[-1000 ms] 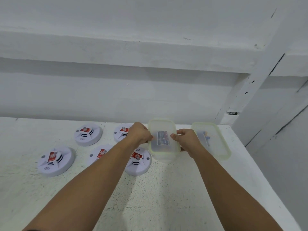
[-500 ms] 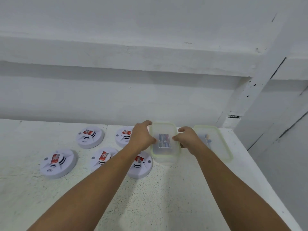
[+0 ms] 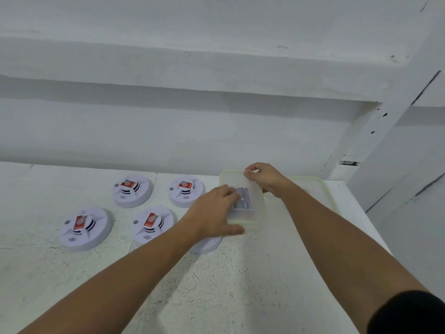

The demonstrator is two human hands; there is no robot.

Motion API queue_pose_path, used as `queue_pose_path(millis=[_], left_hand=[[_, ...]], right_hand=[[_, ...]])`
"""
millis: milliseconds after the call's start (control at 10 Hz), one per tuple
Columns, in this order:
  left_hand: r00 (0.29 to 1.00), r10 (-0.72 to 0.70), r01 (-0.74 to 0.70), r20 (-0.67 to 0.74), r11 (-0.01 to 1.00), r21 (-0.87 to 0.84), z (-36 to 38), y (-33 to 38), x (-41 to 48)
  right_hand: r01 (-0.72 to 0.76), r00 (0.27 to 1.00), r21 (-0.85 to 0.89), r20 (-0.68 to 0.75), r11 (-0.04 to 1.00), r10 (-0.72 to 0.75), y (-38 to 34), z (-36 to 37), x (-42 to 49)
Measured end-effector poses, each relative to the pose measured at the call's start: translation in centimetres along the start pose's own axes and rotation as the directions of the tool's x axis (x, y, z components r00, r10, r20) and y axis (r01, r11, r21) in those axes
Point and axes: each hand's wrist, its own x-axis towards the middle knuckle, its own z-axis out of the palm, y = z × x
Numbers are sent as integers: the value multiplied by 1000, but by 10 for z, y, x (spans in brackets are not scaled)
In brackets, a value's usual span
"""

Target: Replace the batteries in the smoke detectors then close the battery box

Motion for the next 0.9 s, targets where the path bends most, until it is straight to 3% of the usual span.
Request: queue_pose_path(millis=[300, 500, 800, 900], left_hand=[[998, 5, -6, -69, 1000, -23, 6, -5, 2], [999, -12, 8, -53, 997, -82, 4, -9, 6], [992, -13, 50, 128, 956, -290, -28, -14, 19], [999, -32, 28, -6, 932, -361, -45, -20, 15]], right_hand=[[-104, 986, 93, 138, 990, 91, 1, -4, 14], [-102, 991, 79, 97, 992, 95, 1, 0, 20], [72, 958, -134, -267, 988, -106, 0, 6, -3], [143, 936, -42, -319, 989, -149, -18, -6, -23]])
